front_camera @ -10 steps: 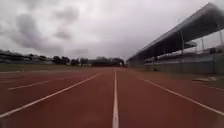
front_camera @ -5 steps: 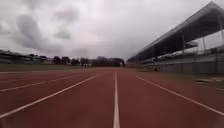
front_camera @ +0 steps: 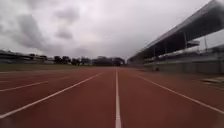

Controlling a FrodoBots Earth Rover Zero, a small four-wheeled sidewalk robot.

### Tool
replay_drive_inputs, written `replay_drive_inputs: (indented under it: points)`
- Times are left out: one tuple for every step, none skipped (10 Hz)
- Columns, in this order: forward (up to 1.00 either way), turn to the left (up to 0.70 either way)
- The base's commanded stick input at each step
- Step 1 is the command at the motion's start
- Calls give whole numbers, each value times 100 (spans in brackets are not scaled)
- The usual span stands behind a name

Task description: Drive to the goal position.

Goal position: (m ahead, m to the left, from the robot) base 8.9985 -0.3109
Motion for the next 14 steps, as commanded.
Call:
replay_drive_inputs:
  points:
    - [50,0]
    - [50,0]
    - [50,0]
    - [50,0]
    - [50,0]
    - [50,0]
    - [50,0]
    - [50,0]
    - [50,0]
    - [50,0]
    - [50,0]
    - [50,0]
    - [50,0]
    - [50,0]
